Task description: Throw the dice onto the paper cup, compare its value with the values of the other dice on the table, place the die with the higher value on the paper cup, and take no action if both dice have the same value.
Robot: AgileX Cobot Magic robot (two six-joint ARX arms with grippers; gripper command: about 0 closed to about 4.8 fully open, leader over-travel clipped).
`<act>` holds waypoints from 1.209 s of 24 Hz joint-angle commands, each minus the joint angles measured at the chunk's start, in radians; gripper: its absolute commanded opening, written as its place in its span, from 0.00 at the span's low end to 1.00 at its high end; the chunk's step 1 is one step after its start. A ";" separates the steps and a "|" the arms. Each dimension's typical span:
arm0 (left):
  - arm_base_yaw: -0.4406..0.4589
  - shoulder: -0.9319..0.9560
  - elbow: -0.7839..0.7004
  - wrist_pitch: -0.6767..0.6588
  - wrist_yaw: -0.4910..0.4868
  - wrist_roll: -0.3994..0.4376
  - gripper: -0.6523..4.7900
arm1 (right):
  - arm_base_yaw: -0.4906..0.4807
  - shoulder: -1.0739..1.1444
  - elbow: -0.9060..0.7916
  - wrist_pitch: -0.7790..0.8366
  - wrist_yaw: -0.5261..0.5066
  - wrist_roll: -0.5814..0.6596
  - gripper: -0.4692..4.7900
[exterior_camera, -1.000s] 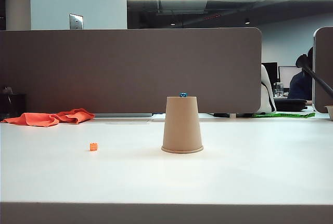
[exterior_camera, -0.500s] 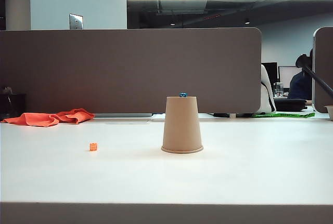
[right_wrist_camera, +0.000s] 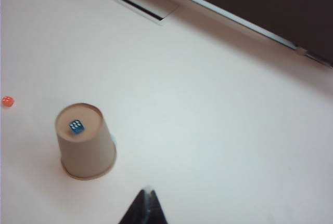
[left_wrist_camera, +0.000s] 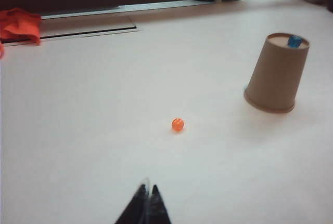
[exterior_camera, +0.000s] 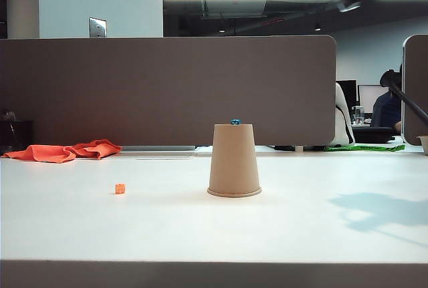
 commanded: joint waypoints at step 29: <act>-0.001 0.620 0.192 0.302 0.098 0.084 0.11 | 0.150 0.576 0.363 0.041 -0.088 0.141 0.09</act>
